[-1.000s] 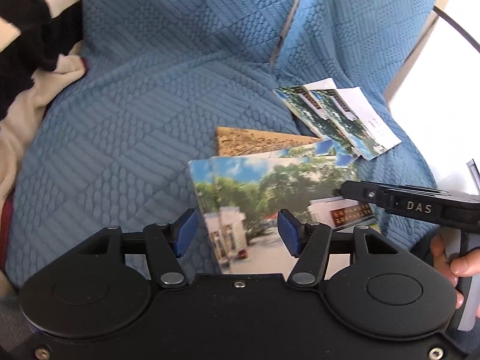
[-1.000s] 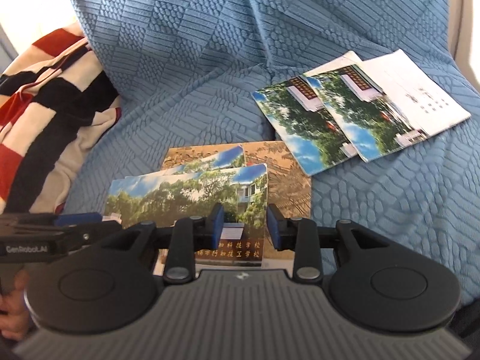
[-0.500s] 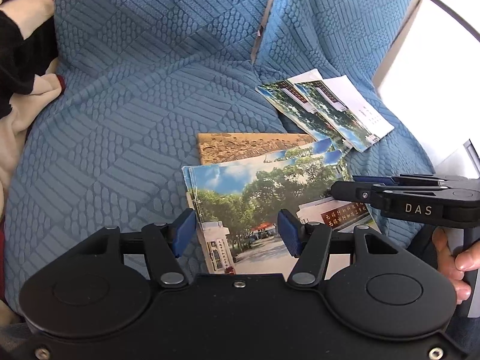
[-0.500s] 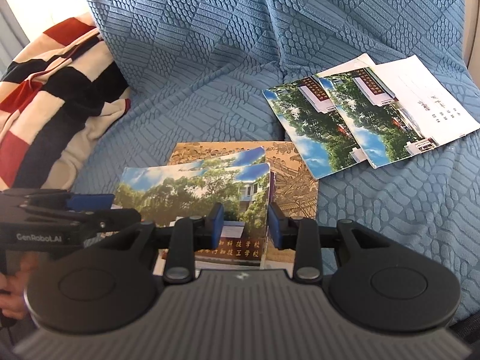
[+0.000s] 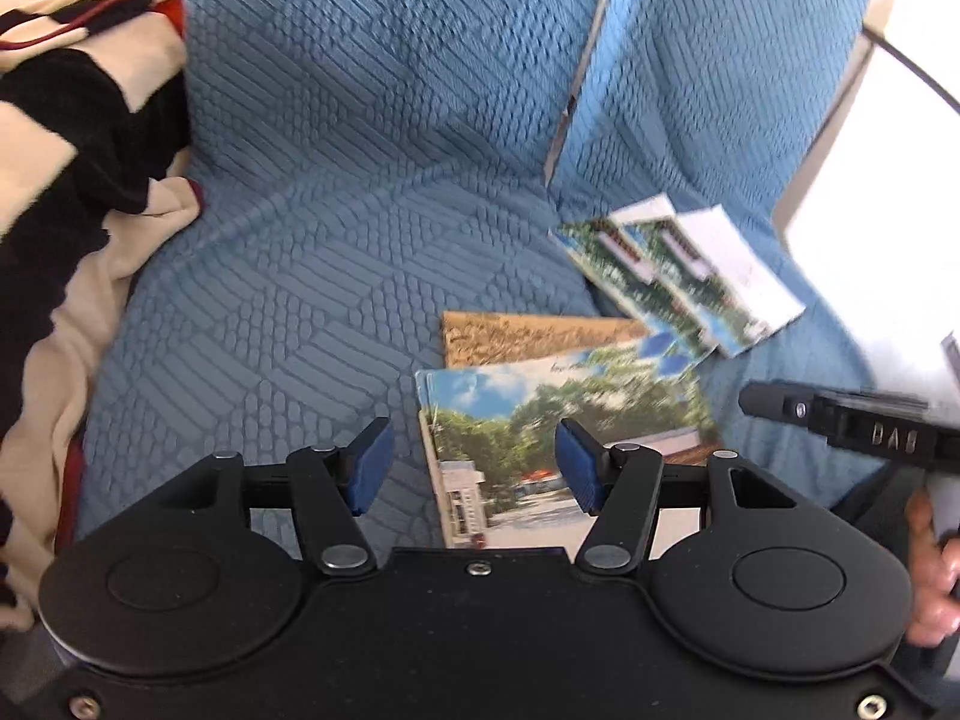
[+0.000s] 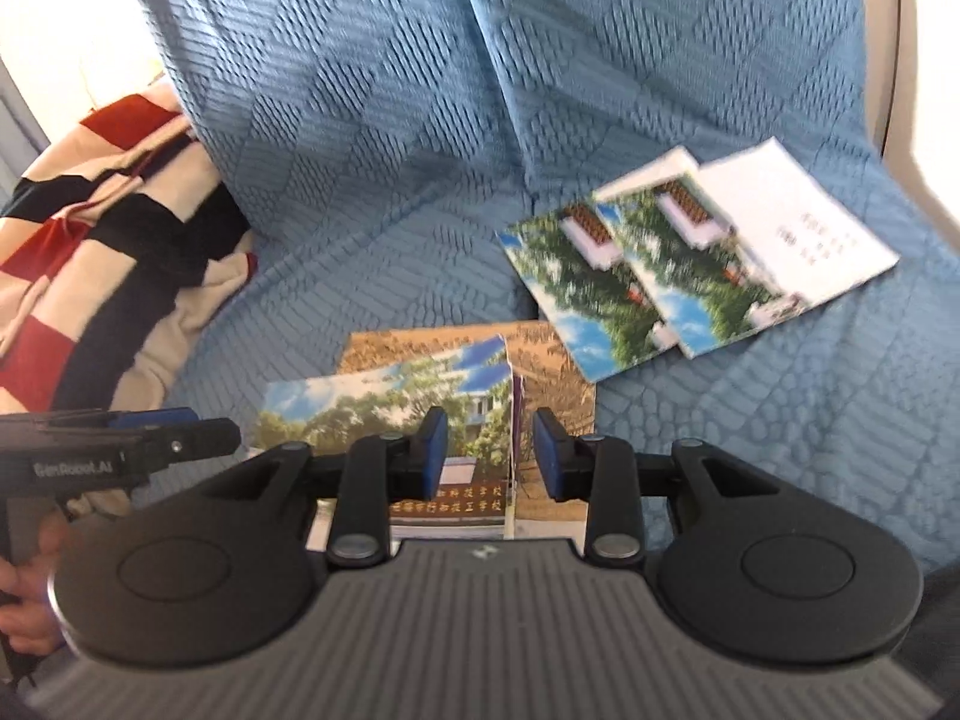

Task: Organize objects
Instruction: 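Move both tools from the book stack toward the two remaining postcards, then lower both tools onto the edge of the white-backed postcards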

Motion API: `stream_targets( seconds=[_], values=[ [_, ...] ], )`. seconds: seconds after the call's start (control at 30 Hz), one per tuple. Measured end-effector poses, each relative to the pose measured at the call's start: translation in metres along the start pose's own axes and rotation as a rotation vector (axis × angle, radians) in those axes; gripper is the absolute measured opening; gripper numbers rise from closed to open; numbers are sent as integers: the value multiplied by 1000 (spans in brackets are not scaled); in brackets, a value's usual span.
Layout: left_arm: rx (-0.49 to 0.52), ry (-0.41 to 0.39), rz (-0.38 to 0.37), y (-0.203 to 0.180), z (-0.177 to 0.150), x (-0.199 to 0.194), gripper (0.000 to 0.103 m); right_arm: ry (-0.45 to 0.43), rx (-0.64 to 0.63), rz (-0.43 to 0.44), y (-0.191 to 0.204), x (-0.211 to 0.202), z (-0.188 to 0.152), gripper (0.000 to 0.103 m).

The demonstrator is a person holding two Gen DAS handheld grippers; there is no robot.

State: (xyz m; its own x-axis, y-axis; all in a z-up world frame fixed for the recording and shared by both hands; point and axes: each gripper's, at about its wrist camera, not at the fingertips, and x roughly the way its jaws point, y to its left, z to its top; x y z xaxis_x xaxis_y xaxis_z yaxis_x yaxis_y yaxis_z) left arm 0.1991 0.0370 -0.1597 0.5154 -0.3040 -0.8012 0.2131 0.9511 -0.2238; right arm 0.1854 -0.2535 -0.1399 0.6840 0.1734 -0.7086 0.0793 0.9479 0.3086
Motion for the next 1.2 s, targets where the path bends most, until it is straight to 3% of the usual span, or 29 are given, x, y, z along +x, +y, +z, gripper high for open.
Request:
stream_targets(
  seconds=[0.17, 0.47, 0.73, 1.2],
  values=[
    [-41, -71, -13, -12, 8, -37, 57, -62, -6, 21, 5, -35, 4, 35],
    [-11, -159, -27, -45, 9, -83, 57, -135, -23, 10, 11, -86, 6, 35],
    [-14, -195, -45, -71, 2, -100, 57, -157, -18, -23, 3, -111, 2, 35],
    [28, -188, -80, -132, -11, -101, 57, -185, 27, -53, -28, -135, -6, 35]
  ],
)
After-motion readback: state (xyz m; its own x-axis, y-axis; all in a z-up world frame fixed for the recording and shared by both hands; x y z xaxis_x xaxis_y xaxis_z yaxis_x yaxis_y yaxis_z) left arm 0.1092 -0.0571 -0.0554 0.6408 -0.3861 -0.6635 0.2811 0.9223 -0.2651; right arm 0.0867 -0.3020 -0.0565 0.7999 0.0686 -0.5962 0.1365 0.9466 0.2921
